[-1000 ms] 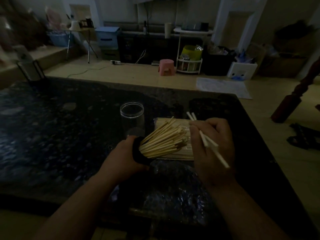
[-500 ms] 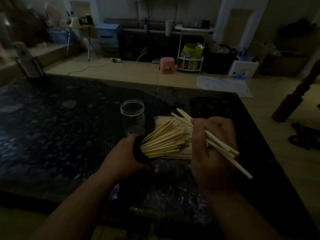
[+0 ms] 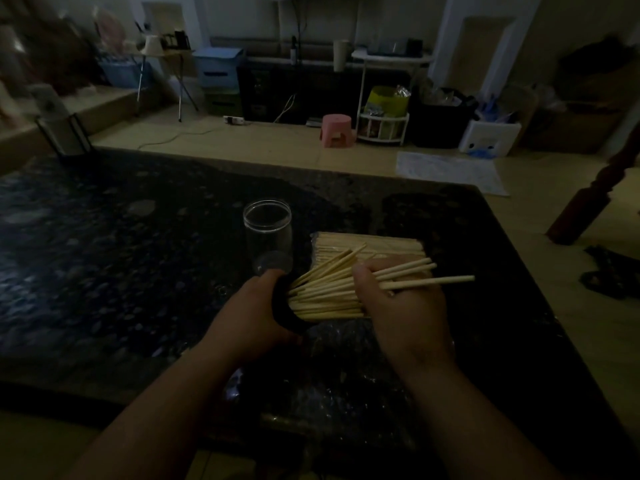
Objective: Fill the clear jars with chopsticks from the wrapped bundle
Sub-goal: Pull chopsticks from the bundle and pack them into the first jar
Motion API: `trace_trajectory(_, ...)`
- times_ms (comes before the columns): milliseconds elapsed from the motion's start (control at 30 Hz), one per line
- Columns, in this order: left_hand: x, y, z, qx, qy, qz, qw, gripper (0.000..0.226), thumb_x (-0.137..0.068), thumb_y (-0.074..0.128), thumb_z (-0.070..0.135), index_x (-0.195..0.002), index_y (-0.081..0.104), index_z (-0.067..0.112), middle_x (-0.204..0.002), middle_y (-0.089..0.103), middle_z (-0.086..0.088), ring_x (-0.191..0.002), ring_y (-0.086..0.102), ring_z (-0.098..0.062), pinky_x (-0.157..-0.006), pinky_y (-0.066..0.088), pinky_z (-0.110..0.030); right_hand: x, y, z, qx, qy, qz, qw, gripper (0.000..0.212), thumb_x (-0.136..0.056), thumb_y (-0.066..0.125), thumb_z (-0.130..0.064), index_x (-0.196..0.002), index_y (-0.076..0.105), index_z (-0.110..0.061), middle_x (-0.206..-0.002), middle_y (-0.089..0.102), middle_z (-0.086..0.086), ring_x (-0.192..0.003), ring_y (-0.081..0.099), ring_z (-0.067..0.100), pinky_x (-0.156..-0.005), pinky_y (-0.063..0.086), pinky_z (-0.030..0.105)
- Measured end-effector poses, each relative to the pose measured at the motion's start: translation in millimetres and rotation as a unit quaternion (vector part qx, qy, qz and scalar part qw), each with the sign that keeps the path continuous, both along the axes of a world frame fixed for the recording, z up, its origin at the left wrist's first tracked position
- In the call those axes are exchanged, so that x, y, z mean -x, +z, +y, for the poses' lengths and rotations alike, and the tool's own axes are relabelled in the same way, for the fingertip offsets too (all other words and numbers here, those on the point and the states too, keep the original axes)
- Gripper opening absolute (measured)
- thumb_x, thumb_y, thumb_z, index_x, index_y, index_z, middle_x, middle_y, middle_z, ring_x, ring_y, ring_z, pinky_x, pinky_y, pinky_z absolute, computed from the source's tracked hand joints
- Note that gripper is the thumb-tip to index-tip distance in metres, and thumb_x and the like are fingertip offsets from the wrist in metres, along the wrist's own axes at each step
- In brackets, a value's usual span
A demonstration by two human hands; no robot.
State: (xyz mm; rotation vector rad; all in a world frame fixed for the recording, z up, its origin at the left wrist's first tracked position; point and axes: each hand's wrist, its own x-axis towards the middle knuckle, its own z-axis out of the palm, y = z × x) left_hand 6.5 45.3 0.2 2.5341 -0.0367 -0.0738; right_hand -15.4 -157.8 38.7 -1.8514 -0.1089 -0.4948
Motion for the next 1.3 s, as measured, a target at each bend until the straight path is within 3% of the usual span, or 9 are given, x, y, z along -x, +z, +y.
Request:
trace_trajectory(167,2,3,-1,0.003,-0.019,0.001,1.0,0.091,-0.043,0.083,0.047,-0.125,0.047,0.034,-0.117,0.056,0.008,-0.101,0.059,-0.013,-0.084,0.053,-0.039,-4,-10,3,-0.015,-0.001,0.083,0.996,0.043,-0.07,0.083,-0.032,-0.104,0.059,-0.024,-0.107,0.057,-0.014,-0.097,0.058,0.004,-0.067,0.04,0.001)
trace_trajectory(300,2,3,0,0.01,-0.019,-0.002,1.0,0.099,-0.034,0.075,0.055,-0.127,0.046,0.037,-0.117,0.056,0.01,-0.103,0.059,-0.013,-0.084,0.054,-0.039,-8,-8,5,-0.096,0.007,0.098,0.99,0.037,-0.077,0.063,-0.055,-0.104,0.053,-0.032,-0.114,0.056,-0.001,-0.098,0.059,0.015,-0.073,0.051,0.026)
trace_trajectory(433,3,5,-1,0.003,-0.02,-0.007,1.0,0.091,-0.045,0.086,0.044,-0.127,0.048,0.033,-0.117,0.056,0.006,-0.102,0.058,-0.014,-0.086,0.052,-0.039,-12,-14,2,-0.078,0.014,0.113,0.99,0.022,-0.08,0.058,-0.047,-0.098,0.054,-0.034,-0.112,0.059,0.005,-0.095,0.06,0.02,-0.076,0.053,0.034)
trace_trajectory(567,5,8,-4,0.011,-0.015,0.0,1.0,0.088,-0.048,0.083,0.047,-0.127,0.049,0.031,-0.118,0.056,0.005,-0.103,0.058,-0.015,-0.087,0.052,-0.038,-8,-13,4,-0.044,-0.031,0.107,0.993,0.05,-0.068,0.081,-0.043,-0.104,0.046,-0.039,-0.117,0.052,-0.008,-0.109,0.052,0.013,-0.091,0.048,0.035)
trace_trajectory(700,4,7,-2,-0.004,-0.014,-0.003,1.0,0.091,-0.046,0.085,0.044,-0.128,0.047,0.033,-0.119,0.055,0.006,-0.103,0.057,-0.014,-0.087,0.052,-0.036,-5,-6,0,-0.093,-0.042,0.088,0.991,0.033,-0.088,0.064,-0.034,-0.115,0.045,-0.033,-0.117,0.053,-0.009,-0.108,0.053,0.014,-0.091,0.048,0.038)
trace_trajectory(867,5,9,-4,-0.002,-0.012,-0.005,1.0,0.087,-0.051,0.086,0.042,-0.128,0.047,0.032,-0.118,0.054,0.007,-0.103,0.056,-0.014,-0.087,0.051,-0.036,-6,-14,4,0.044,0.043,0.123,0.99,0.044,-0.1,0.043,-0.036,-0.143,0.04,-0.029,-0.149,0.036,-0.01,-0.132,0.032,-0.001,-0.103,0.024,0.007)
trace_trajectory(967,5,8,-3,-0.006,-0.014,-0.008,1.0,0.088,-0.049,0.087,0.041,-0.127,0.047,0.034,-0.119,0.055,0.007,-0.103,0.057,-0.013,-0.086,0.052,-0.036,-4,-14,3,0.015,0.048,0.126,0.991,0.059,-0.098,0.044,-0.039,-0.15,0.017,-0.042,-0.155,0.023,-0.015,-0.137,0.025,0.001,-0.111,0.025,0.024)
trace_trajectory(1067,6,8,-3,-0.007,-0.015,-0.006,1.0,0.087,-0.051,0.086,0.042,-0.128,0.046,0.034,-0.119,0.054,0.006,-0.104,0.056,-0.014,-0.087,0.051,-0.036,-3,-13,1,0.041,0.042,0.124,0.991,0.061,-0.099,0.044,-0.038,-0.152,0.014,-0.036,-0.158,0.016,-0.014,-0.142,0.018,0.003,-0.108,0.019,0.018)
trace_trajectory(1300,6,10,-6,-0.023,-0.024,-0.008,0.999,0.093,-0.051,0.087,0.043,-0.133,0.044,0.034,-0.122,0.053,0.005,-0.107,0.055,-0.015,-0.09,0.049,-0.035,-4,-16,-2,0.283,0.076,0.106,0.95,0.09,-0.079,0.032,-0.071,-0.154,0.005,-0.03,-0.161,-0.001,-0.013,-0.147,0.003,0.007,-0.12,0.012,0.04)
